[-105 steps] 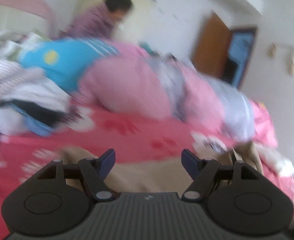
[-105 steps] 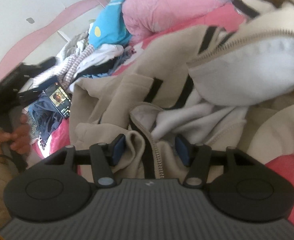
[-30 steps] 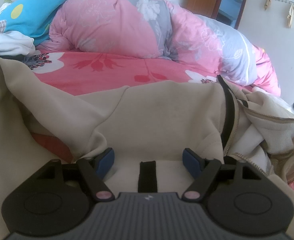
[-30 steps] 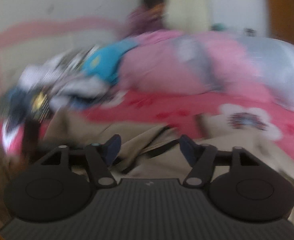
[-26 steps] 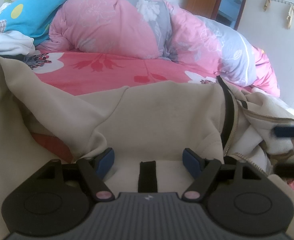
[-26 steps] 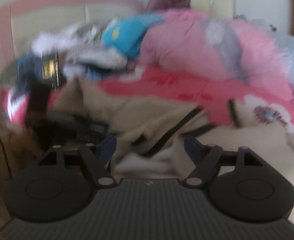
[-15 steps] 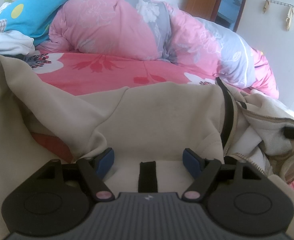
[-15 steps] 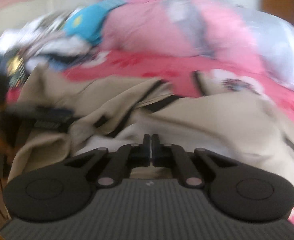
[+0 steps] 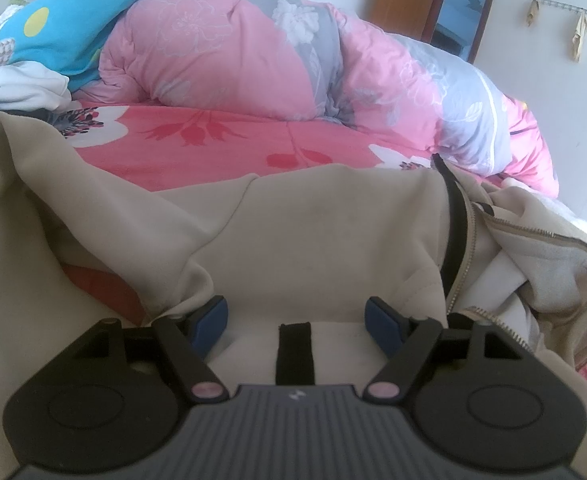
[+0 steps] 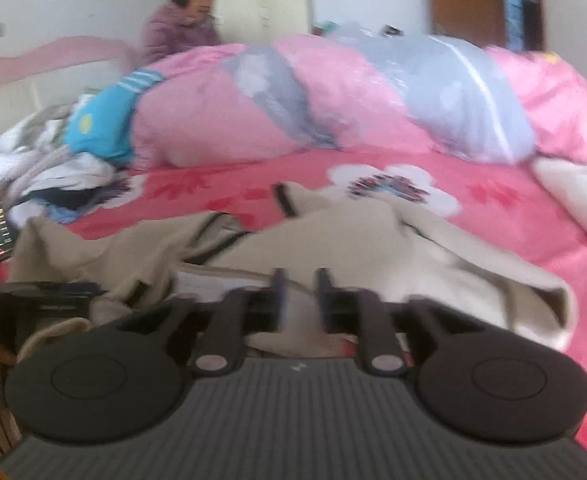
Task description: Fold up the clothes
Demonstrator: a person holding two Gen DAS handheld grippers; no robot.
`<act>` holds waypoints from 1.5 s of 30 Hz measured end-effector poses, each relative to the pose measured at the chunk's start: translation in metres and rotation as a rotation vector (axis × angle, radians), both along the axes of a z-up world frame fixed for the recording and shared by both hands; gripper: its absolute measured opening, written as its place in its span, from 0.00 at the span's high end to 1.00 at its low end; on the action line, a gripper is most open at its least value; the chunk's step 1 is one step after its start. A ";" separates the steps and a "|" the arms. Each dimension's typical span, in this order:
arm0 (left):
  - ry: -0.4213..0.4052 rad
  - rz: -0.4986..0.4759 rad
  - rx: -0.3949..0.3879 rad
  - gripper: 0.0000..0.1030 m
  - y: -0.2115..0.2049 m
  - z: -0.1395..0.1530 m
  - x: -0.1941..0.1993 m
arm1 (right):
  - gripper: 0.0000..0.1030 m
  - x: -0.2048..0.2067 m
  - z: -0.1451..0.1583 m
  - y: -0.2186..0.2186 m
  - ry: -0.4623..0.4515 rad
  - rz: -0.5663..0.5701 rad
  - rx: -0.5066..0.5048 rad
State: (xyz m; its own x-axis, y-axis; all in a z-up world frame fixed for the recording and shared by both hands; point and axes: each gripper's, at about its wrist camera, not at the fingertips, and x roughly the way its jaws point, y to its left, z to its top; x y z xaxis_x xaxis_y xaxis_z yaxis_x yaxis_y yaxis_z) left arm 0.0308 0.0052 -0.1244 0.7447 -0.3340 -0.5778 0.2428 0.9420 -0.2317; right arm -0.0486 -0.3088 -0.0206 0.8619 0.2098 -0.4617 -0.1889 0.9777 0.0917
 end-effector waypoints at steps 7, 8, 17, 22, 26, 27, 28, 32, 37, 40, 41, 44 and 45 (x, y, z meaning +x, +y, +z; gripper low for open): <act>0.000 0.015 0.000 0.25 0.000 0.003 -0.003 | 0.27 0.026 -0.018 0.076 -0.043 0.230 -0.245; 0.000 0.021 -0.003 0.25 0.000 0.005 -0.005 | 0.27 0.033 -0.025 0.085 -0.024 0.243 -0.280; -0.173 -0.083 0.003 0.12 -0.022 0.064 -0.021 | 0.90 0.037 -0.034 0.060 -0.003 0.102 -0.259; -0.129 -0.202 0.125 0.11 -0.077 0.075 0.001 | 0.91 0.011 -0.019 -0.006 -0.047 -0.097 -0.084; -0.080 -0.236 0.262 0.11 -0.118 0.065 0.024 | 0.91 0.002 -0.031 -0.059 -0.023 -0.243 0.019; -0.065 -0.234 0.276 0.11 -0.125 0.063 0.029 | 0.91 0.001 -0.037 -0.069 -0.008 -0.270 0.046; -0.048 -0.235 0.284 0.11 -0.131 0.060 0.034 | 0.91 0.001 -0.043 -0.076 0.004 -0.284 0.069; -0.010 -0.239 0.359 0.12 -0.153 0.050 0.047 | 0.91 -0.001 -0.067 -0.093 0.040 -0.320 0.147; -0.010 -0.192 0.410 0.44 -0.156 0.039 0.050 | 0.90 0.002 -0.078 -0.096 0.041 -0.320 0.169; 0.013 -0.135 0.314 0.84 -0.137 0.047 0.052 | 0.89 0.003 -0.082 -0.100 0.044 -0.319 0.194; 0.022 -0.116 0.286 0.88 -0.128 0.050 0.053 | 0.89 0.004 -0.083 -0.101 0.045 -0.319 0.202; 0.016 -0.044 0.217 0.91 -0.103 0.061 0.052 | 0.89 0.000 -0.082 -0.102 0.046 -0.322 0.216; 0.004 -0.019 0.200 0.92 -0.094 0.065 0.050 | 0.89 -0.001 -0.082 -0.102 0.046 -0.323 0.218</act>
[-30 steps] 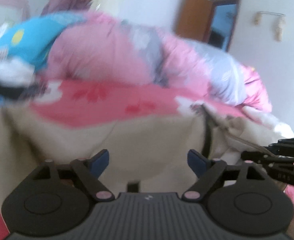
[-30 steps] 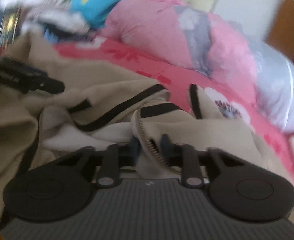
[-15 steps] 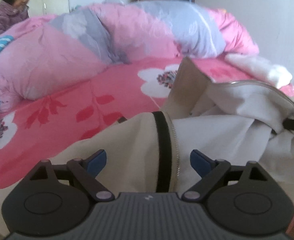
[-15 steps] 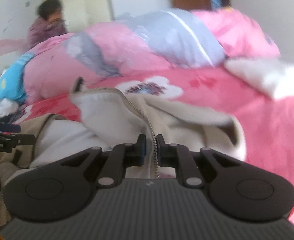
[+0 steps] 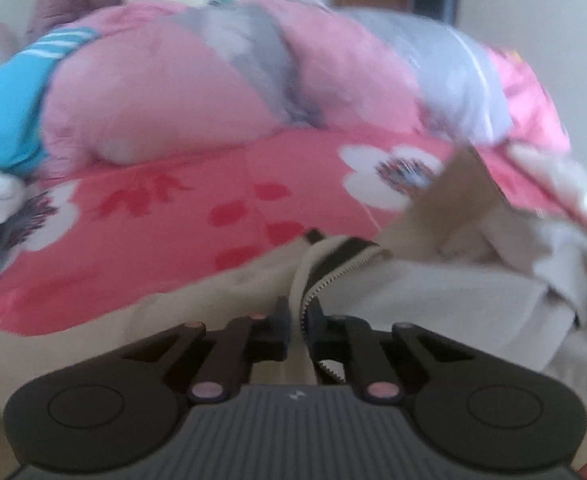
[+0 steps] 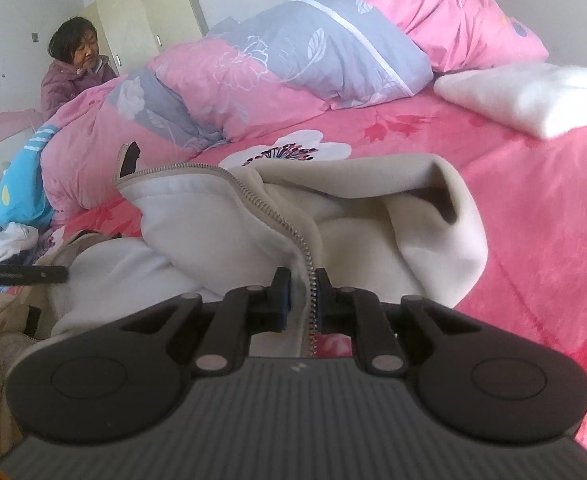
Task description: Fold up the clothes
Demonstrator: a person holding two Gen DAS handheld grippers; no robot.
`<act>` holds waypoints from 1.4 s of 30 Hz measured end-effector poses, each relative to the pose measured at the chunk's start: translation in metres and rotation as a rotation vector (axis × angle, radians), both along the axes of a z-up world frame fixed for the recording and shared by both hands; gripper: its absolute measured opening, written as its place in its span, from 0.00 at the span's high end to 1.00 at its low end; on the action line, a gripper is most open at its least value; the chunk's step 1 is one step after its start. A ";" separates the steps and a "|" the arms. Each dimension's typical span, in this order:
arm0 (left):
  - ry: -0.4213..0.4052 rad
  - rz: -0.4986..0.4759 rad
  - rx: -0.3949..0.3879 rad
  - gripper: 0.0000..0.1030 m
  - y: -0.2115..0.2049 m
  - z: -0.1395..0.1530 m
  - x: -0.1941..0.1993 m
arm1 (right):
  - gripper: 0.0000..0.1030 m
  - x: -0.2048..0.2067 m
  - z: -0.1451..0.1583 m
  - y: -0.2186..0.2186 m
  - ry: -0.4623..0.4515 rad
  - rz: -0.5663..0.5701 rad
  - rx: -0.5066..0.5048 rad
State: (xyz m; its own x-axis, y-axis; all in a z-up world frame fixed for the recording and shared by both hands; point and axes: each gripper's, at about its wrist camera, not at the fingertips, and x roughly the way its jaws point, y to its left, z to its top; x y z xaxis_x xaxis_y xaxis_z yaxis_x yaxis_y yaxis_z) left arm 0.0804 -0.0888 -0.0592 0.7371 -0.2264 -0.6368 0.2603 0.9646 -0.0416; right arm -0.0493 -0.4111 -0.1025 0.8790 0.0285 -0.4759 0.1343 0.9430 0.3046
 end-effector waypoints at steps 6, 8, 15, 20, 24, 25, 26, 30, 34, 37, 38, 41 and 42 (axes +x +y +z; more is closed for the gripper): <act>-0.082 0.179 -0.095 0.92 0.077 0.029 -0.028 | 0.89 -0.002 0.001 0.001 0.005 -0.002 -0.003; -0.079 0.255 -0.133 0.92 0.107 0.034 -0.038 | 0.89 -0.002 0.000 0.001 0.007 -0.005 0.000; 0.107 0.381 -0.236 0.84 0.182 -0.008 -0.046 | 0.88 -0.001 0.000 0.003 0.023 -0.014 -0.003; 0.094 0.329 -0.220 0.63 0.181 -0.018 -0.051 | 0.86 0.000 0.000 0.004 0.053 -0.025 0.000; 0.038 0.263 -0.245 0.29 0.182 -0.009 -0.058 | 0.71 -0.005 0.007 0.000 0.069 -0.039 0.033; 0.020 0.251 -0.243 0.25 0.183 -0.006 -0.062 | 0.65 -0.008 0.011 -0.002 0.066 -0.038 0.036; 0.008 0.240 -0.254 0.23 0.186 -0.003 -0.063 | 0.62 -0.011 0.015 -0.003 0.060 -0.035 0.034; -0.028 0.194 -0.336 0.18 0.196 0.009 -0.061 | 0.46 -0.025 0.038 -0.008 0.013 -0.022 0.005; -0.049 0.127 -0.314 0.14 0.188 0.018 -0.039 | 0.31 -0.019 0.064 -0.006 -0.032 0.048 0.018; -0.024 0.054 -0.270 0.12 0.174 0.016 -0.012 | 0.20 0.006 0.083 0.004 -0.051 0.161 0.048; -0.004 0.038 -0.255 0.13 0.170 0.013 -0.003 | 0.20 0.017 0.089 0.010 -0.055 0.201 0.051; 0.054 -0.010 -0.210 0.21 0.155 0.004 0.025 | 0.16 0.055 0.101 0.026 -0.038 0.296 0.052; 0.071 -0.022 -0.175 0.27 0.151 0.000 0.033 | 0.12 0.071 0.103 0.031 -0.021 0.320 0.049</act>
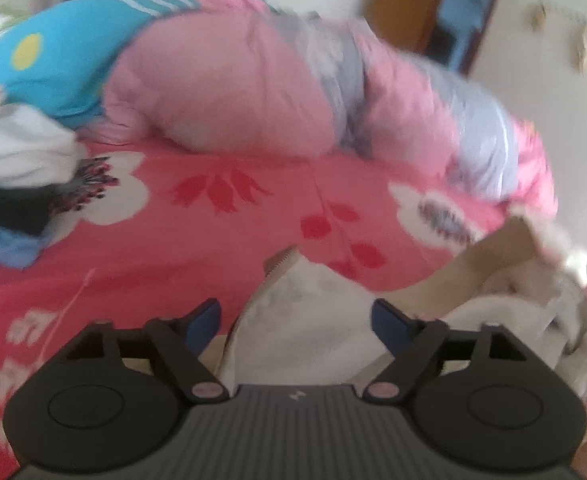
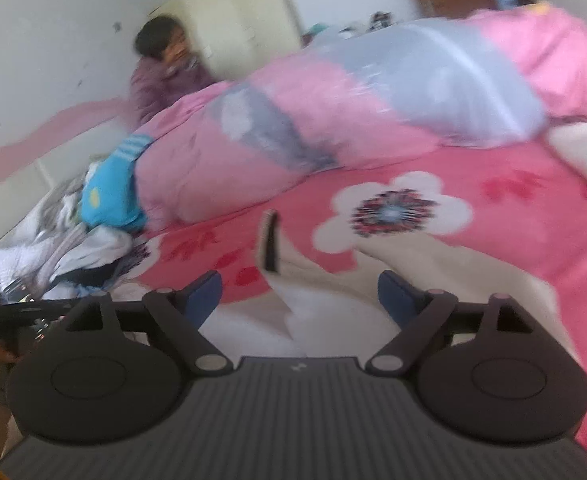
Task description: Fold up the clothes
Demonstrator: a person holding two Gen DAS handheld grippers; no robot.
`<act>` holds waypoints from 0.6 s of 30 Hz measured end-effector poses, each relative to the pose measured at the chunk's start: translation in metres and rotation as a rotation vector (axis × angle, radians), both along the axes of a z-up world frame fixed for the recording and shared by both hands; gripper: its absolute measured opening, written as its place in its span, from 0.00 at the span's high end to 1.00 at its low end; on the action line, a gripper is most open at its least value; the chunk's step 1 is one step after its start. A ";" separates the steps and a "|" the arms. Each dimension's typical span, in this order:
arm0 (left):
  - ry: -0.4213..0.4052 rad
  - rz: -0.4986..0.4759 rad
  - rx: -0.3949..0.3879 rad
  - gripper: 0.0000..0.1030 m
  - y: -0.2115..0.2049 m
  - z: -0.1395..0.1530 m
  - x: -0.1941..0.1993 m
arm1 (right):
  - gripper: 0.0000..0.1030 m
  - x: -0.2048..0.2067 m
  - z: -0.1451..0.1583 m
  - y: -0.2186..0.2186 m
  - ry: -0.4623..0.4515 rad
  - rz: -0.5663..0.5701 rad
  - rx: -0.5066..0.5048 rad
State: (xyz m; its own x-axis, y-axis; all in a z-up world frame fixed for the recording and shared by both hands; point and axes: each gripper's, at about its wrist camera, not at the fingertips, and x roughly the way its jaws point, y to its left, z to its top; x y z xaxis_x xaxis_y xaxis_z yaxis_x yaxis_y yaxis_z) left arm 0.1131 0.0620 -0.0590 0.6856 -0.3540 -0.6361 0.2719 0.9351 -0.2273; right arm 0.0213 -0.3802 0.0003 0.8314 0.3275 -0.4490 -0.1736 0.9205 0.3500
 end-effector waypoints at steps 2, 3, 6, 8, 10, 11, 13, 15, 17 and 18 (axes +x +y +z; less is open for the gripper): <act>0.036 -0.030 0.063 0.40 -0.008 -0.008 0.016 | 0.11 0.030 -0.001 0.009 0.051 0.044 -0.015; 0.057 -0.045 0.079 0.45 -0.011 -0.012 0.021 | 0.11 0.045 -0.004 0.013 0.086 0.061 -0.025; 0.088 -0.083 0.105 0.57 -0.017 -0.019 0.031 | 0.11 0.086 -0.015 0.026 0.192 0.101 -0.070; 0.105 -0.100 0.117 0.75 -0.020 -0.022 0.035 | 0.11 0.106 -0.025 0.034 0.255 0.121 -0.098; 0.117 -0.105 0.126 0.91 -0.023 -0.023 0.040 | 0.12 0.123 -0.036 0.041 0.317 0.142 -0.112; 0.104 -0.103 0.146 0.93 -0.025 -0.022 0.040 | 0.15 0.130 -0.041 0.043 0.345 0.143 -0.114; 0.059 -0.096 0.195 0.95 -0.029 -0.017 0.039 | 0.61 0.142 -0.051 0.044 0.397 0.141 -0.118; 0.012 -0.089 0.227 0.95 -0.030 -0.009 0.039 | 0.97 0.148 -0.055 0.037 0.414 0.119 -0.082; -0.008 -0.078 0.229 0.95 -0.027 -0.001 0.042 | 0.97 0.152 -0.053 0.027 0.402 0.089 -0.041; -0.024 -0.064 0.242 0.95 -0.026 0.003 0.044 | 0.97 0.153 -0.047 0.021 0.374 0.068 -0.029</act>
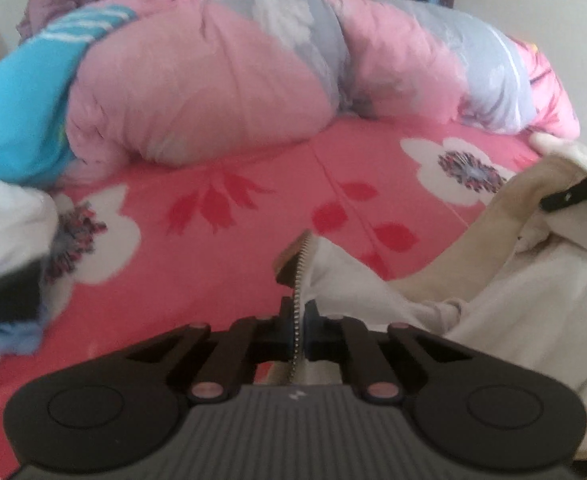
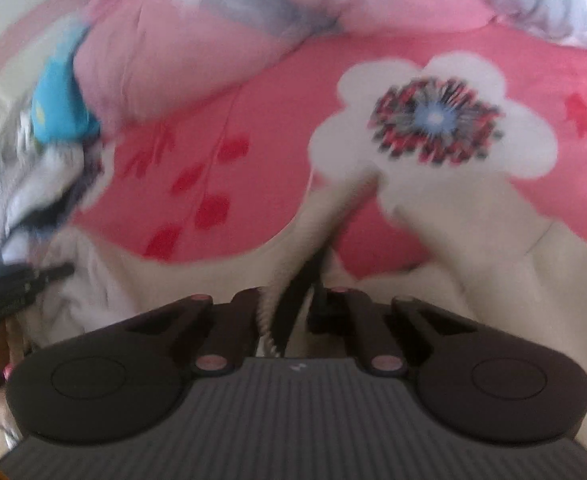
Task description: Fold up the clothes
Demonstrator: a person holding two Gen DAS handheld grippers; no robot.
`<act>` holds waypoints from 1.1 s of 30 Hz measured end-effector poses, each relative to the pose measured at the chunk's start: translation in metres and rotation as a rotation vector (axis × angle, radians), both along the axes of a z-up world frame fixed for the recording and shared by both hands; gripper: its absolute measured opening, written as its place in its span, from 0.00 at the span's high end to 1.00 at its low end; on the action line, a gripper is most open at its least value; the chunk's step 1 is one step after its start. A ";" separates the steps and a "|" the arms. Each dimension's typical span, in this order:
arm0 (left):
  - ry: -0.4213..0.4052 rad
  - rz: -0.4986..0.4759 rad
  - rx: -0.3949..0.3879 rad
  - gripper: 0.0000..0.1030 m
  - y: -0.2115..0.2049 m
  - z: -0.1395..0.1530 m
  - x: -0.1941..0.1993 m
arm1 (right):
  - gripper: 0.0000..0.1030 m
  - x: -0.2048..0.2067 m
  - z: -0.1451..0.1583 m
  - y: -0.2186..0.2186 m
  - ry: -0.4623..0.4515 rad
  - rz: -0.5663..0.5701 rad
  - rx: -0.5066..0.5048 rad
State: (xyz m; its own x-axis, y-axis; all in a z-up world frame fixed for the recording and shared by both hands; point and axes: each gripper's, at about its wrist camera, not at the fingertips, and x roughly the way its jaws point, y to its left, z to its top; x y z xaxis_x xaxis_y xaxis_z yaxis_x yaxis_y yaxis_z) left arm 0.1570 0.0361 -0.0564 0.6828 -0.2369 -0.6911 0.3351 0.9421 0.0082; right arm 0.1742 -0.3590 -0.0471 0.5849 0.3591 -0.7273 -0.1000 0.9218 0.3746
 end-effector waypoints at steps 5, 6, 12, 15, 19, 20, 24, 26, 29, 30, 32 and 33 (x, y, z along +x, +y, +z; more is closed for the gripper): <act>-0.085 0.063 0.042 0.95 0.003 0.018 0.022 | 0.98 0.011 0.037 -0.021 -0.163 -0.087 -0.041; -0.103 0.071 0.047 0.95 0.001 0.020 0.028 | 0.98 0.017 0.043 -0.025 -0.187 -0.104 -0.052; -0.325 0.065 0.261 0.95 -0.044 0.035 0.067 | 0.98 0.074 0.060 -0.039 -0.264 -0.181 -0.088; -0.402 0.072 0.322 0.95 -0.058 0.046 0.094 | 0.98 0.103 0.070 -0.036 -0.308 -0.216 -0.105; -0.448 0.122 0.317 0.95 -0.059 0.062 0.135 | 0.98 0.137 0.094 -0.036 -0.395 -0.264 -0.091; -0.456 0.137 0.311 0.95 -0.058 0.065 0.145 | 0.98 0.144 0.099 -0.036 -0.419 -0.273 -0.090; -0.456 0.185 0.334 0.95 -0.061 0.047 0.180 | 0.98 0.171 0.098 -0.025 -0.484 -0.278 -0.136; -0.412 0.188 0.351 0.95 -0.062 0.025 0.190 | 0.98 0.185 0.081 -0.015 -0.475 -0.268 -0.181; -0.364 0.191 0.385 0.95 -0.061 -0.008 0.200 | 0.98 0.201 0.046 -0.004 -0.442 -0.247 -0.236; -0.352 0.193 0.391 0.95 -0.060 -0.016 0.203 | 0.98 0.205 0.035 -0.002 -0.429 -0.242 -0.244; -0.336 0.201 0.391 0.94 -0.056 -0.027 0.207 | 0.98 0.210 0.016 -0.001 -0.409 -0.235 -0.259; -0.327 0.200 0.396 0.94 -0.055 -0.031 0.209 | 0.98 0.213 0.008 0.000 -0.400 -0.232 -0.268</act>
